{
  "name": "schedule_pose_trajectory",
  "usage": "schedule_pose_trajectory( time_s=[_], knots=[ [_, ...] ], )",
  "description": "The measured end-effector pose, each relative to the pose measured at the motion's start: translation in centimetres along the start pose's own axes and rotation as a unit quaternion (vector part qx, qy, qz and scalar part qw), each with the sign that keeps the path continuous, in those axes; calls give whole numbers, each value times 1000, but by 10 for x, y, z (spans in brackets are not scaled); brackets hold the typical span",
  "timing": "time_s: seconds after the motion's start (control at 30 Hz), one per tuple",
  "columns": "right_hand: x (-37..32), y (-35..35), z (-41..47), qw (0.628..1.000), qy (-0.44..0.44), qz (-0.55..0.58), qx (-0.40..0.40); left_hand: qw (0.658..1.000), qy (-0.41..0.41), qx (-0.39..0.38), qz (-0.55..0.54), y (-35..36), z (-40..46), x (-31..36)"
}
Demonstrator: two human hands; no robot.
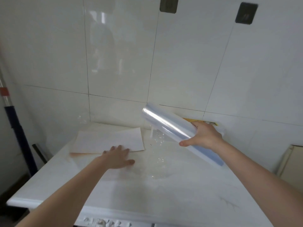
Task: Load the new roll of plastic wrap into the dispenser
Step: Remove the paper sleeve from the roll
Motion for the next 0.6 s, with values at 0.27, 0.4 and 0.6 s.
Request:
schedule_pose_trajectory(
  time_s=[0.27,0.4,0.6],
  knots=[
    [22,-1,-24,1000,9,14,-23,987,-116,110,-8,3,-9,3],
    [32,8,-33,999,15,9,-37,976,-153,150,-25,-4,-9,7],
    [38,23,-37,998,21,-3,-52,979,-130,150,-46,-10,1,11]
  ],
)
Point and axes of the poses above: each hand's wrist, its own z-axis towards the middle knuckle, its own y-axis out of the palm, x = y × z, the point moved 6 cm from there along z, towards the middle knuckle, and after that the axes turned 2 degrees about -y, right-handed, at the moved point
